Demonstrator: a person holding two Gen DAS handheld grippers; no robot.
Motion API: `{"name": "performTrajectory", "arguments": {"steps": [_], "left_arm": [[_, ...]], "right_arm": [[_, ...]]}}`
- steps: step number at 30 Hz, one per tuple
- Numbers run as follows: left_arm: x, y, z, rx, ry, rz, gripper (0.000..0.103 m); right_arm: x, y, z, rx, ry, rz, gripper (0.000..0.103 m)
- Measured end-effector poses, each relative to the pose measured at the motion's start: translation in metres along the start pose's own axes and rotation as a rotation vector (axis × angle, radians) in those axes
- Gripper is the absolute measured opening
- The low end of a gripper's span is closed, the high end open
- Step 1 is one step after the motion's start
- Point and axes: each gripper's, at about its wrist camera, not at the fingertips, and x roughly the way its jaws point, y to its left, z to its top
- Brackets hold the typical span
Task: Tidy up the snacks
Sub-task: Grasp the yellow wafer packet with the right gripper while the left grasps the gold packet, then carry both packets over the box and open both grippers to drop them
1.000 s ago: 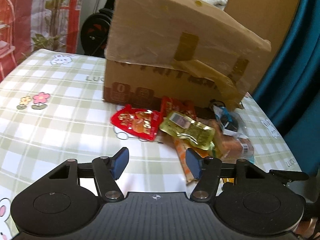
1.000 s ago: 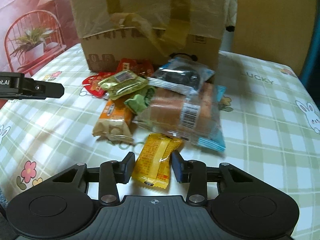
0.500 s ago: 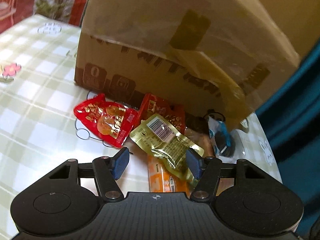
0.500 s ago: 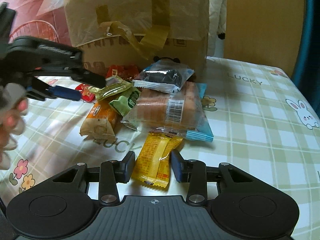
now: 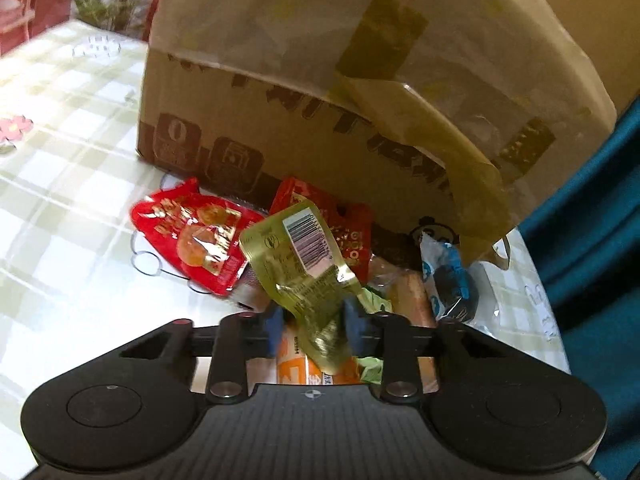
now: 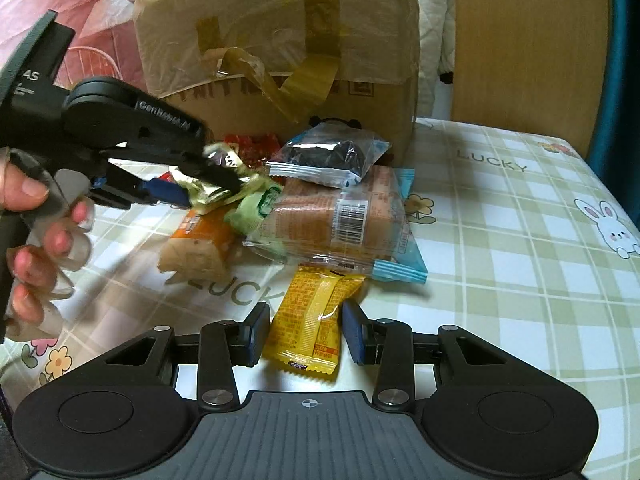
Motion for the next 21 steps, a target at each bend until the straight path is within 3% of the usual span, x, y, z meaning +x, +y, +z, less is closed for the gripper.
{"name": "performTrajectory", "arguments": {"steps": [2, 7, 21], "left_arm": [[-0.008, -0.001, -0.003, 0.027, -0.026, 0.012, 0.017], [-0.032, 0.000, -0.009, 0.093, -0.080, 0.018, 0.008], [-0.088, 0.025, -0.019, 0.145, -0.134, 0.059, 0.007]], "right_arm": [[0.000, 0.000, 0.001, 0.001, 0.001, -0.001, 0.037], [0.001, 0.000, 0.003, 0.016, 0.009, -0.001, 0.036], [-0.014, 0.010, 0.004, 0.057, 0.028, 0.047, 0.033]]}}
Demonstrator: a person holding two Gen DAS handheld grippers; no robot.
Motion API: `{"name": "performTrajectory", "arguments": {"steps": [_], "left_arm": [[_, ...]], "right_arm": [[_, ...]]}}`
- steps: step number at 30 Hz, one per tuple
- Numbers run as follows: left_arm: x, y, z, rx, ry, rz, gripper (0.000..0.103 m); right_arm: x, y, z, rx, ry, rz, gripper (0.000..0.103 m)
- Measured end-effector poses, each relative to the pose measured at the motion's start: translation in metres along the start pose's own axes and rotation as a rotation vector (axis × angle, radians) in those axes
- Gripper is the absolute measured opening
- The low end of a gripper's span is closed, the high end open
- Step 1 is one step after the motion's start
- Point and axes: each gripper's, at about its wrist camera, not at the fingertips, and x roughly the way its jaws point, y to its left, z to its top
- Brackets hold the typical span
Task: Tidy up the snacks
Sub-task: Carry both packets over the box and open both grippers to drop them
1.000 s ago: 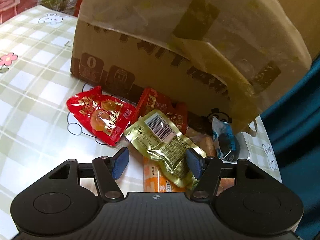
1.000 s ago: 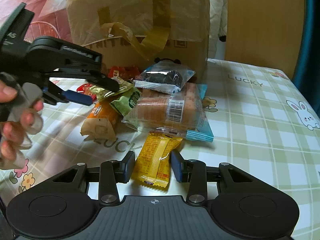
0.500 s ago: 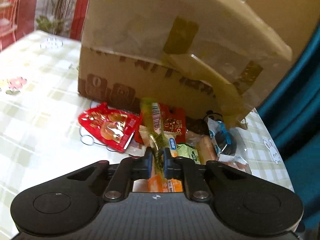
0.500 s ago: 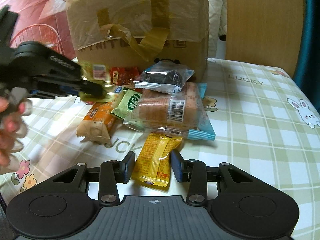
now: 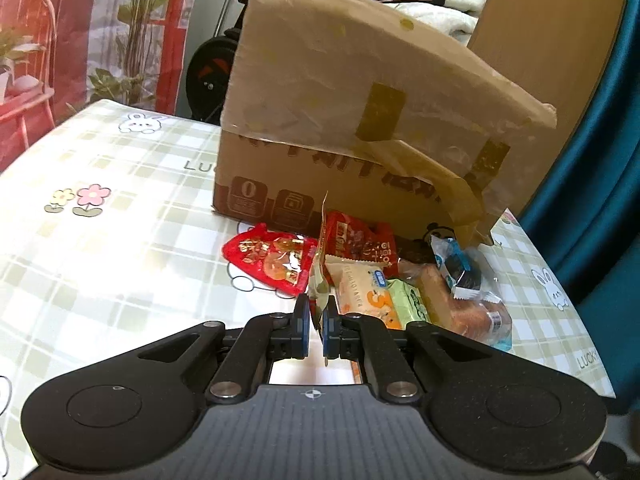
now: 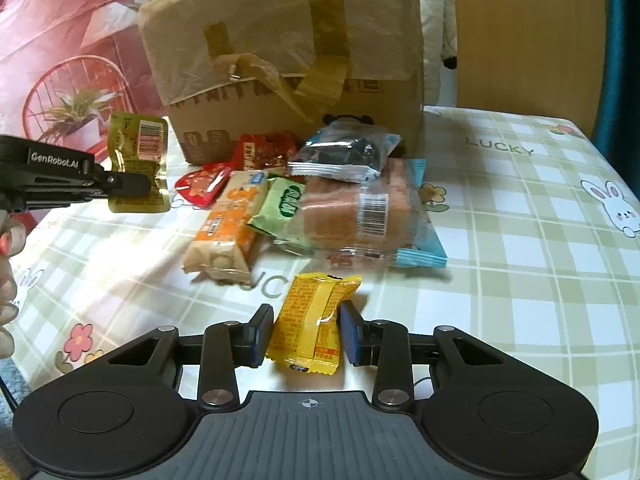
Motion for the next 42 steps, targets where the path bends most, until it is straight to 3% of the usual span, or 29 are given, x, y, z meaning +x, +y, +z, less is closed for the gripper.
{"name": "performTrajectory", "arguments": {"steps": [8, 15, 19, 26, 33, 37, 42], "left_arm": [[-0.022, 0.008, -0.001, 0.003, -0.035, 0.005, 0.007], [-0.044, 0.007, 0.017, 0.031, -0.127, 0.005, 0.007], [-0.051, -0.001, 0.041, 0.063, -0.187, -0.007, 0.007], [-0.054, -0.026, 0.103, 0.100, -0.278, -0.075, 0.007], [-0.027, -0.054, 0.164, 0.125, -0.320, -0.133, 0.007], [0.003, -0.063, 0.186, 0.149, -0.310, -0.125, 0.007], [0.042, -0.063, 0.202, 0.160, -0.267, -0.080, 0.007]], "right_arm": [[-0.016, 0.015, 0.009, -0.029, -0.038, 0.024, 0.033], [-0.039, 0.028, 0.032, -0.058, -0.119, 0.043, 0.033], [-0.057, 0.029, 0.060, -0.078, -0.197, 0.051, 0.033], [-0.078, 0.019, 0.141, -0.122, -0.360, 0.048, 0.033], [-0.066, -0.004, 0.219, -0.132, -0.439, 0.022, 0.033], [-0.044, -0.013, 0.252, -0.150, -0.433, -0.005, 0.033], [-0.012, -0.022, 0.267, -0.131, -0.394, -0.027, 0.033]]}}
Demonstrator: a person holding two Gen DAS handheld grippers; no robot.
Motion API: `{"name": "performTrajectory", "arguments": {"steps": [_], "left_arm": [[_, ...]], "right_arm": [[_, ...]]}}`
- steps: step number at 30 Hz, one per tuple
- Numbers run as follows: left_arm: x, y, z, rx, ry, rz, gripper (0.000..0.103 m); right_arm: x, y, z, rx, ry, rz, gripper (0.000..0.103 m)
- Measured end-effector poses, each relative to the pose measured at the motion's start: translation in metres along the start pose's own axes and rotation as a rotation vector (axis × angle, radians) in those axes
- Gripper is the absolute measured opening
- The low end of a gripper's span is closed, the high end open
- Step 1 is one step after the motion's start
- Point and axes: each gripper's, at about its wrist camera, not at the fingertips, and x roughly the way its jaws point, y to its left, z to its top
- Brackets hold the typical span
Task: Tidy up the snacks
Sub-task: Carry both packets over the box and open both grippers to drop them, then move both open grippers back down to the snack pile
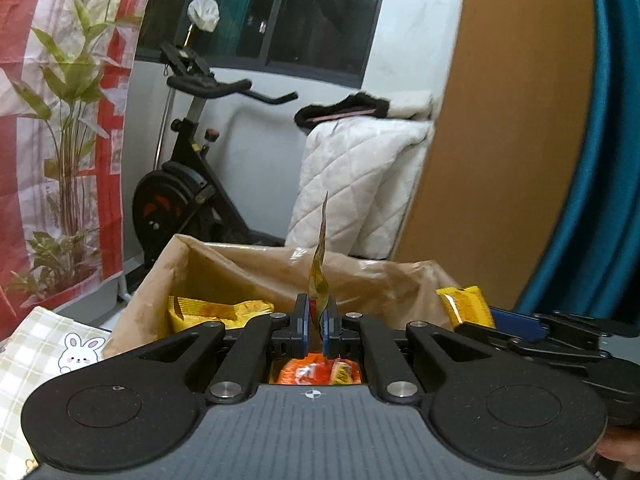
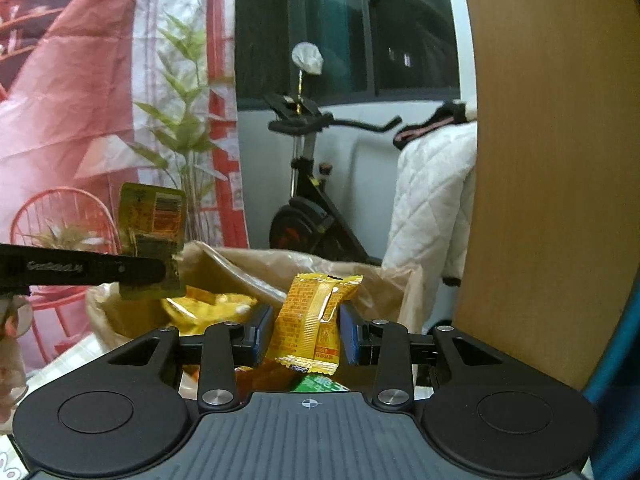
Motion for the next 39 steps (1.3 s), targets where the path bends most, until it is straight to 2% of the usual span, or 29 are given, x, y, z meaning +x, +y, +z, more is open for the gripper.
{"name": "performTrajectory", "arguments": {"steps": [4, 6, 7, 8, 9, 11, 12, 14, 17, 22, 26, 36, 39], "left_arm": [[0.017, 0.003, -0.006, 0.014, 0.045, 0.012, 0.008], [0.016, 0.006, -0.010, 0.012, 0.058, 0.017, 0.013], [0.015, 0.008, -0.012, 0.008, 0.064, 0.017, 0.027], [0.012, 0.010, -0.013, 0.002, 0.066, 0.018, 0.048], [0.009, 0.012, -0.014, -0.001, 0.061, 0.020, 0.056], [0.001, 0.012, -0.016, 0.014, 0.049, 0.019, 0.060], [-0.002, 0.010, -0.016, 0.032, 0.053, 0.026, 0.061], [-0.011, 0.008, -0.017, 0.057, 0.052, 0.036, 0.071], [-0.027, 0.007, -0.020, 0.081, 0.036, 0.044, 0.081], [-0.053, 0.008, -0.027, 0.107, 0.024, 0.059, 0.087], [-0.072, 0.015, -0.035, 0.092, 0.027, 0.048, 0.092], [-0.097, 0.031, -0.070, 0.052, 0.073, 0.060, 0.094], [-0.099, 0.034, -0.084, 0.031, 0.096, 0.067, 0.094]], "right_arm": [[0.016, 0.001, -0.008, -0.005, 0.037, -0.021, 0.034], [0.017, 0.000, -0.012, 0.006, 0.047, -0.028, 0.037], [0.017, 0.001, -0.015, 0.008, 0.050, -0.034, 0.038], [0.016, 0.002, -0.016, 0.006, 0.048, -0.041, 0.043], [0.014, 0.004, -0.018, 0.001, 0.047, -0.045, 0.046], [0.008, 0.008, -0.020, -0.003, 0.044, -0.049, 0.058], [0.004, 0.009, -0.022, 0.000, 0.041, -0.048, 0.060], [-0.004, 0.012, -0.025, 0.009, 0.040, -0.041, 0.067], [-0.018, 0.016, -0.028, 0.019, 0.041, -0.032, 0.076], [-0.040, 0.025, -0.033, 0.024, 0.030, -0.016, 0.089], [-0.055, 0.033, -0.038, 0.041, 0.034, 0.009, 0.095], [-0.079, 0.039, -0.074, 0.086, 0.044, 0.019, 0.097], [-0.082, 0.038, -0.089, 0.075, 0.061, -0.003, 0.097]]}}
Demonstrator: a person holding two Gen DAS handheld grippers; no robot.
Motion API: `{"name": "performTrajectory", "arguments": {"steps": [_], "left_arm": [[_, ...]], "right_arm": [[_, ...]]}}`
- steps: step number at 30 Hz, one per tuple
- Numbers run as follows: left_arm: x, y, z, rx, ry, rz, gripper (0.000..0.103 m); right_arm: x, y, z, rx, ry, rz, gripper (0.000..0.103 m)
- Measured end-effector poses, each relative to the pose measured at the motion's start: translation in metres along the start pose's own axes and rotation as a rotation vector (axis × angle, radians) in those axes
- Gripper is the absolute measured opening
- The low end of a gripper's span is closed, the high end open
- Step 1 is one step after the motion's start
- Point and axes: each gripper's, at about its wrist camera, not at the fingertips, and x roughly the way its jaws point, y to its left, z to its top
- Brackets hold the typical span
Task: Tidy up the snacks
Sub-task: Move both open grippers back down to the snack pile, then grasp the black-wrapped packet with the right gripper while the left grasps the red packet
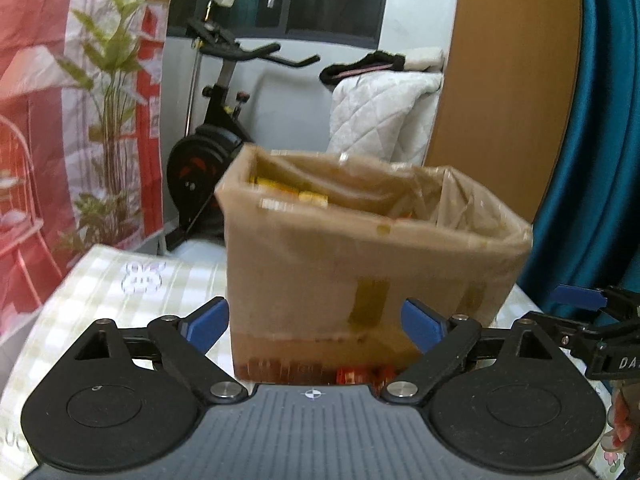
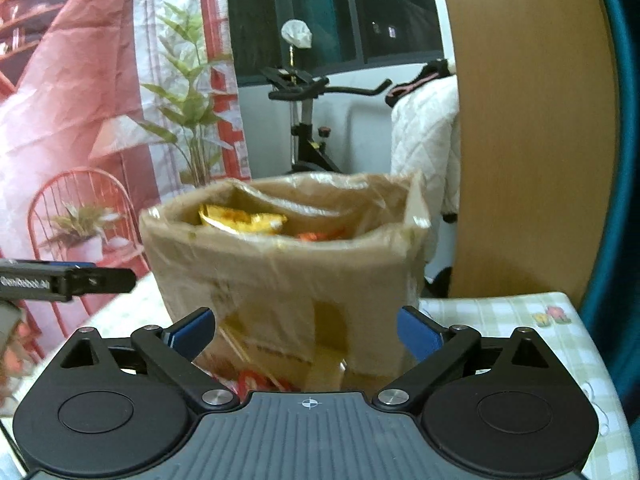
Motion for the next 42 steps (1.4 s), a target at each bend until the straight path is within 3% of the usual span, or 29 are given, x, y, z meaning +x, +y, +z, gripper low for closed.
{"name": "performTrajectory", "arguments": {"steps": [6, 13, 19, 25, 29, 35, 42], "left_arm": [[0.009, -0.002, -0.031, -0.034, 0.062, -0.020, 0.094], [0.021, -0.002, -0.048, -0.030, 0.114, -0.037, 0.091], [0.035, 0.000, -0.054, -0.048, 0.144, -0.028, 0.085], [0.040, 0.007, -0.063, -0.056, 0.167, -0.004, 0.080], [0.040, 0.016, -0.068, -0.067, 0.180, 0.015, 0.078], [0.046, 0.021, -0.077, -0.068, 0.205, 0.008, 0.060], [0.068, 0.025, -0.079, -0.083, 0.210, 0.013, 0.059]], "right_arm": [[0.007, -0.007, -0.038, -0.005, 0.076, -0.020, 0.094], [0.024, -0.017, -0.069, 0.045, 0.162, -0.013, 0.073], [0.053, -0.016, -0.082, 0.047, 0.211, -0.012, 0.070], [0.083, -0.021, -0.083, 0.071, 0.233, -0.047, 0.068], [0.096, -0.026, -0.088, 0.101, 0.258, -0.036, 0.055], [0.083, -0.026, -0.092, 0.104, 0.232, -0.010, 0.047], [0.074, -0.025, -0.096, 0.108, 0.223, 0.001, 0.046]]}}
